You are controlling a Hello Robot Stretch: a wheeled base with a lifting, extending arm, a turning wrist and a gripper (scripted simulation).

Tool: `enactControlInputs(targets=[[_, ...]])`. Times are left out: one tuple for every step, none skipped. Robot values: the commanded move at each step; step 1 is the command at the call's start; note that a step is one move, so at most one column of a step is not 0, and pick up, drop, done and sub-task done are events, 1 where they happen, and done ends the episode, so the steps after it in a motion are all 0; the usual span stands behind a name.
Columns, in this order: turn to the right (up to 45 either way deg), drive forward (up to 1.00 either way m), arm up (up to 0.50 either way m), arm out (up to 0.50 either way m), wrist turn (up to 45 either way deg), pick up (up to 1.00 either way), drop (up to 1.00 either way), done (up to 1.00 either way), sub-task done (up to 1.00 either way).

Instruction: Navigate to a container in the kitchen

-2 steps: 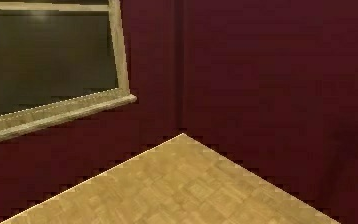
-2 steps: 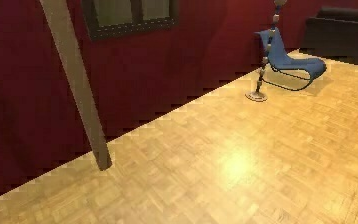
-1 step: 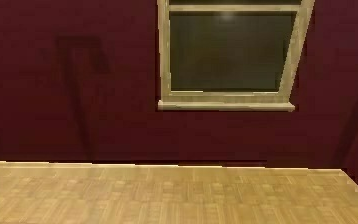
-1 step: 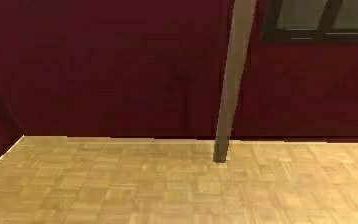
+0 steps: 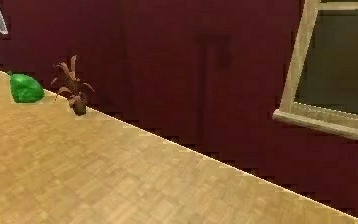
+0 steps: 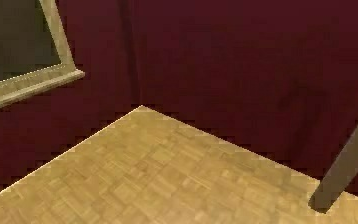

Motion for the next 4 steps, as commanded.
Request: enactControlInputs(targets=[[0.0, 0.25, 0.00, 0.00, 0.0, 0.00, 0.00, 0.00, 0.00], [-45.0, 0.00, 0.00, 0.00, 0.0, 0.00, 0.00, 0.00, 0.00], [-9.0, 0.00, 0.00, 0.00, 0.0, 0.00, 0.00, 0.00, 0.00], [0.0, 1.00, 0.00, 0.00, 0.0, 0.00, 0.00, 0.00, 0.00]])
